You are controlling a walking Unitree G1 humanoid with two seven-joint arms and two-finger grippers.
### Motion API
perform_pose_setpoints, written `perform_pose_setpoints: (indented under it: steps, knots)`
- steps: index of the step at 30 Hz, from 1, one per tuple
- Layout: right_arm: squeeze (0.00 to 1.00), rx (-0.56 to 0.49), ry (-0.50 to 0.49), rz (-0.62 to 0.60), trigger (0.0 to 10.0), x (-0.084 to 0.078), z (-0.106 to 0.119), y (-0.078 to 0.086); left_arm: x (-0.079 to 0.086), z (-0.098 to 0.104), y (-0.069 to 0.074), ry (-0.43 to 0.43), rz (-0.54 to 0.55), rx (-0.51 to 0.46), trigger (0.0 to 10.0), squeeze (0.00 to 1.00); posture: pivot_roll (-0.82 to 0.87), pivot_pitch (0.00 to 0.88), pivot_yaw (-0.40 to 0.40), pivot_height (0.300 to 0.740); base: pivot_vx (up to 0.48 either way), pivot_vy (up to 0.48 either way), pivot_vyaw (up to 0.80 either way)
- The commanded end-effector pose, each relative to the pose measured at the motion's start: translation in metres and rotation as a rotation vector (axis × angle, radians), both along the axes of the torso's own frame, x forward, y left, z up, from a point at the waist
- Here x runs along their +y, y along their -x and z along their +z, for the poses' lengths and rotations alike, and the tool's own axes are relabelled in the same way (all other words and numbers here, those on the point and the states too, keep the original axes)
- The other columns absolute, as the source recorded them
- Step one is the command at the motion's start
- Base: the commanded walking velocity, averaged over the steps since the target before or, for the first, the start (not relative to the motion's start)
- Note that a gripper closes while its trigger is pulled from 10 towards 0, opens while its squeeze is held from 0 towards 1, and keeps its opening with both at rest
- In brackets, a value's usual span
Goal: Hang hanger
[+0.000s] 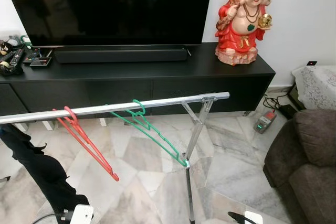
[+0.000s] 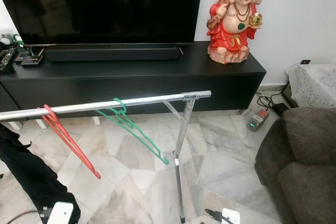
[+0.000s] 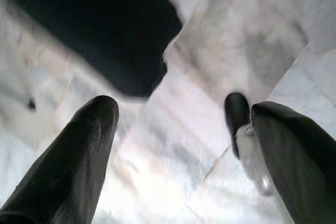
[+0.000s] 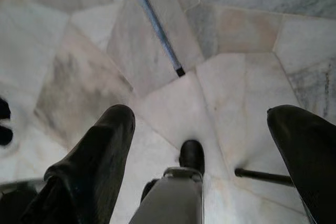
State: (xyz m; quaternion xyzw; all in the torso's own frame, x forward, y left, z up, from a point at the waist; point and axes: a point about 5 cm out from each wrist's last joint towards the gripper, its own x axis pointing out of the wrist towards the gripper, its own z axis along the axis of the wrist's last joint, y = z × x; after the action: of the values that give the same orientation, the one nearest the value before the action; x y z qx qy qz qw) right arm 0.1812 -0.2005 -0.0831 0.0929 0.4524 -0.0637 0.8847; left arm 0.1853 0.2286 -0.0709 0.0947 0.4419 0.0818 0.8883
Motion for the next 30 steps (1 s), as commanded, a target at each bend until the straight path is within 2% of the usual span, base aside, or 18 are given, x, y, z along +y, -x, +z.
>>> perform_pose_setpoints:
  steps: [1, 6, 15, 26, 30]
  knots:
    - [0.00, 0.022, 0.008, 0.014, 10.0, 0.003, -0.003, 0.004, 0.004, -0.013, 0.024, -0.028, -0.020, 0.108, 10.0, 0.00, -0.03, 0.047, 0.022, 0.740, 0.000, 0.000, 0.80]
    - [0.00, 0.026, 0.000, -0.001, 10.0, 0.005, -0.004, 0.006, 0.003, -0.013, 0.022, -0.007, 0.020, 0.088, 10.0, 0.00, -0.03, 0.045, 0.025, 0.740, 0.000, 0.000, 0.64]
    - [0.00, 0.033, 0.002, 0.009, 10.0, 0.010, -0.005, 0.006, 0.004, -0.016, 0.028, -0.005, 0.045, 0.110, 10.0, 0.00, -0.02, 0.024, 0.029, 0.740, 0.000, 0.000, 0.00]
    - [0.00, 0.032, 0.013, 0.000, 10.0, 0.008, -0.004, 0.005, 0.006, -0.020, 0.037, 0.015, 0.074, 0.134, 10.0, 0.00, -0.02, 0.041, 0.022, 0.740, 0.000, 0.000, 0.00]
    - [0.00, 0.029, 0.012, 0.000, 10.0, 0.007, -0.003, 0.004, 0.009, -0.020, 0.039, 0.019, 0.081, 0.142, 10.0, 0.00, -0.02, 0.050, 0.022, 0.740, 0.000, 0.480, 0.00]
